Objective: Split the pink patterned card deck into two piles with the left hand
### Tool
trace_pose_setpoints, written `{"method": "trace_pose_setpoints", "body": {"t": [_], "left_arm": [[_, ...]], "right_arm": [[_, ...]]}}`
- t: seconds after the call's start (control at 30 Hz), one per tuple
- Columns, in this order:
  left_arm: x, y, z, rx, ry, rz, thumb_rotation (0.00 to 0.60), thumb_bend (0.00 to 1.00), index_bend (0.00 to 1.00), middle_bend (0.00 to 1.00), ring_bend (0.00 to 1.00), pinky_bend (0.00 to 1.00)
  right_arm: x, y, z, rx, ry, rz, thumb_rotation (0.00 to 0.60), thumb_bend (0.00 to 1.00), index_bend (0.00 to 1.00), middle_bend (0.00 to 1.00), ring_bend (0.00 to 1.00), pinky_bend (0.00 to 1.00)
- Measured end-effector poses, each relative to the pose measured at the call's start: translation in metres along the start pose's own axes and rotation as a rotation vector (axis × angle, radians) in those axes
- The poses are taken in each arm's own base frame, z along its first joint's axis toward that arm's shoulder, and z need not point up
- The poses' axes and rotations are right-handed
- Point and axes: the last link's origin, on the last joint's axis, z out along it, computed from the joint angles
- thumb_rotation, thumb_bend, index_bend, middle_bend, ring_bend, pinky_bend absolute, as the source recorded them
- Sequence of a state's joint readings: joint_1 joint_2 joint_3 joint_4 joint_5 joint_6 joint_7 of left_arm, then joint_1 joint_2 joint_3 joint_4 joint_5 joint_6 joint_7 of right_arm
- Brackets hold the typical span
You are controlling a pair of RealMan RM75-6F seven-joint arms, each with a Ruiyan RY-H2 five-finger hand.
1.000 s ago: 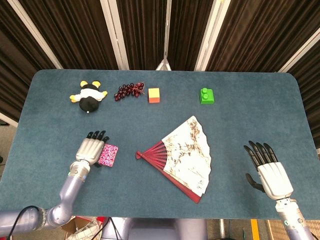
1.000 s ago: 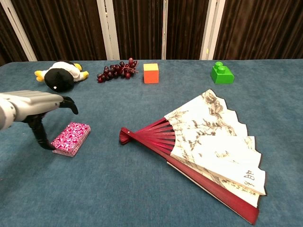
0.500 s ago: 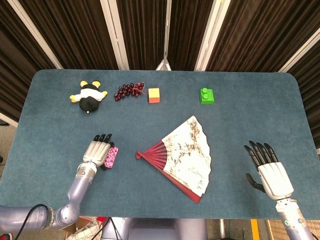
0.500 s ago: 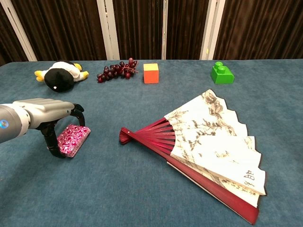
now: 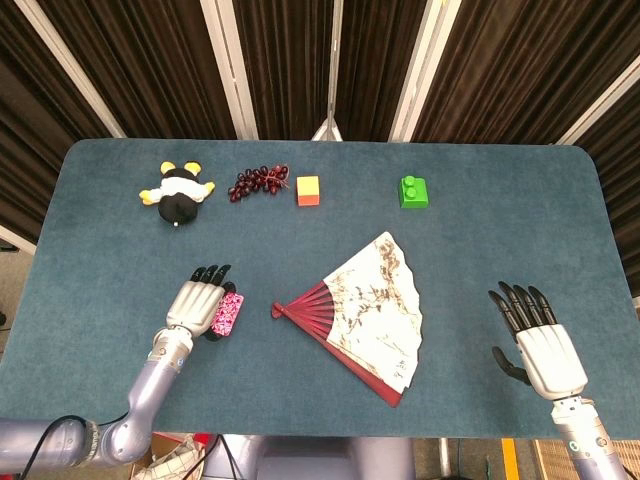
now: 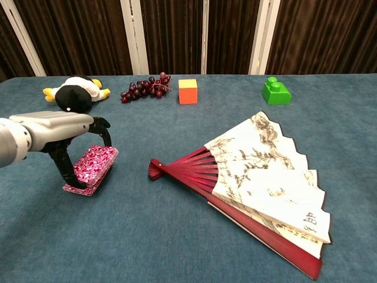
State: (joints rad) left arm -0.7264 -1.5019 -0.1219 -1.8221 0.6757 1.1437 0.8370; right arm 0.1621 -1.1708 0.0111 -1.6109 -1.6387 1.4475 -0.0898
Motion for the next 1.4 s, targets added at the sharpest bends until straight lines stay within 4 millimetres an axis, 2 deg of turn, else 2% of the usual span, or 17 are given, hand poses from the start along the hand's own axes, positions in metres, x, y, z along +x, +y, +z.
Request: {"method": "trace_pose_setpoints", "body": {"t": [0.17,0.33,0.43,0.53,0.6,0.67,0.83,1.0,1.17,1.4], "left_arm": [[-0.001,-0.003,-0.019,-0.031,-0.012,-0.001,0.6,0.27,0.4,0.0,0.0,0.07],[-0.012,-0.001,-0.042,-0.084,-0.049,0.015,0.6,0.27,0.36,0.0,0.0,0.07],[-0.019,0.002,-0.052,-0.11,-0.075,0.024,0.6,0.24,0.3,0.0,0.0,0.06],[-0.026,0.006,-0.057,-0.129,-0.093,0.033,0.6,0.15,0.24,0.0,0.0,0.06],[-0.03,0.009,-0.058,-0.136,-0.103,0.036,0.6,0.07,0.15,0.0,0.0,0.04],[-0.031,0.009,-0.059,-0.134,-0.108,0.04,0.6,0.04,0.08,0.0,0.0,0.04],[-0.026,0.005,-0.057,-0.111,-0.094,0.04,0.6,0.03,0.01,0.0,0.0,0.03],[-0.015,-0.001,-0.051,-0.083,-0.061,0.027,0.6,0.03,0.05,0.0,0.0,0.03],[-0.009,-0.011,-0.04,-0.03,-0.047,0.037,0.6,0.09,0.11,0.0,0.0,0.03],[-0.006,-0.026,-0.014,0.063,-0.049,0.054,0.6,0.14,0.22,0.0,0.0,0.04]], "right_arm": [[0.0,0.0,0.0,-0.001,0.0,-0.001,0.6,0.37,0.0,0.0,0.0,0.04],[0.0,-0.001,0.0,0.0,0.0,-0.004,0.6,0.37,0.0,0.0,0.0,0.04],[-0.001,-0.001,0.0,0.0,0.001,-0.006,0.6,0.37,0.0,0.0,0.0,0.04],[-0.001,-0.001,0.0,-0.001,0.001,-0.007,0.6,0.37,0.0,0.0,0.0,0.04],[-0.001,-0.001,0.0,-0.003,0.001,-0.007,0.6,0.37,0.0,0.0,0.0,0.04],[-0.001,-0.001,0.0,-0.004,0.002,-0.006,0.6,0.37,0.0,0.0,0.0,0.04],[0.0,0.0,0.0,-0.005,0.002,-0.005,0.6,0.37,0.0,0.0,0.0,0.04],[-0.001,-0.001,0.001,-0.003,0.002,-0.004,0.6,0.37,0.0,0.0,0.0,0.04],[-0.001,-0.001,0.001,-0.004,0.0,-0.001,0.6,0.37,0.0,0.0,0.0,0.04],[-0.001,-0.001,0.001,-0.004,-0.001,0.003,0.6,0.37,0.0,0.0,0.0,0.04]]}}
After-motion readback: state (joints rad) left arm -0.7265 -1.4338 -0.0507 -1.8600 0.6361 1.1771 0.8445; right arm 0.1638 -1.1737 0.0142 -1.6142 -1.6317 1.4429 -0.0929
